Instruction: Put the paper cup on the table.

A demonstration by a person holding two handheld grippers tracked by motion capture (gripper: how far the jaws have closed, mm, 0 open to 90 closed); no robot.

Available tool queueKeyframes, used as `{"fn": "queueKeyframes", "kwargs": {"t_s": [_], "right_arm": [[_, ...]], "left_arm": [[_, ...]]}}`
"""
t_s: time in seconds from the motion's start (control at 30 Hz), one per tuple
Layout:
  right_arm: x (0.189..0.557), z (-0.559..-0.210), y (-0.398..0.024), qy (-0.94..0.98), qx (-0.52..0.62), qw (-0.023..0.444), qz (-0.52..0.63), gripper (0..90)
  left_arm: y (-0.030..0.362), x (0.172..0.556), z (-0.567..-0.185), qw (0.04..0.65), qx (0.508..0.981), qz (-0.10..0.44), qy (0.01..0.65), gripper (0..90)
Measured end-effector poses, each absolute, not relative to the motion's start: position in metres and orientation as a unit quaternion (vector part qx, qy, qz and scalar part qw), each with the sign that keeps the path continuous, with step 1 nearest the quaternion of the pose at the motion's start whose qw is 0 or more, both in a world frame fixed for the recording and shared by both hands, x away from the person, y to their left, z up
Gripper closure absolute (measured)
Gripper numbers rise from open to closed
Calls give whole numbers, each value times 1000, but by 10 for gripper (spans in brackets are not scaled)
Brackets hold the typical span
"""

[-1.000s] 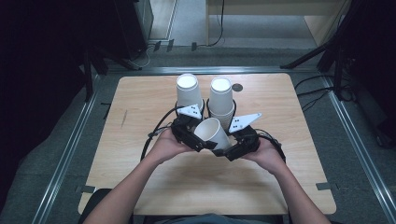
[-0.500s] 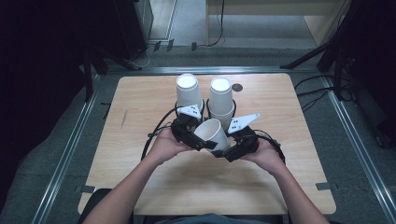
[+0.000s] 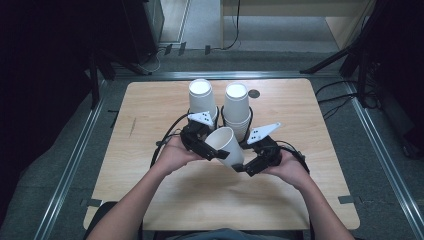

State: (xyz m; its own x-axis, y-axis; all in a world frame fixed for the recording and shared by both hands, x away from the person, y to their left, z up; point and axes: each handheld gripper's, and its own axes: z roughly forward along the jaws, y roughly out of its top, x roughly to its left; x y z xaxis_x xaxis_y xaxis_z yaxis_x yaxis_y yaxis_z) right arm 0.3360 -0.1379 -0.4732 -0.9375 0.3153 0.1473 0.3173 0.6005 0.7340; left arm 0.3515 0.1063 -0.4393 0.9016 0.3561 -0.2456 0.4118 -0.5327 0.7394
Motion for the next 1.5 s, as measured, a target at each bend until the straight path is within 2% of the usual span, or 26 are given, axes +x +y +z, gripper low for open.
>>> {"fn": "queueKeyframes", "kwargs": {"t_s": [0.3,0.8,0.97,1.5], "right_arm": [[324,-472,-149,-894,-182,-18,-409,136],[330,-476,-162,-892,-222,-38,-392,143],[330,-477,-163,-891,-220,-32,-396,144],[343,-477,-159,-898,-206,-16,-388,147]], "left_arm": [[109,350,-441,405,890,-19,209,137],[122,347,-444,392,897,-7,202,135],[129,346,-445,383,902,-9,200,132],[163,343,-445,383,890,8,248,127]]}}
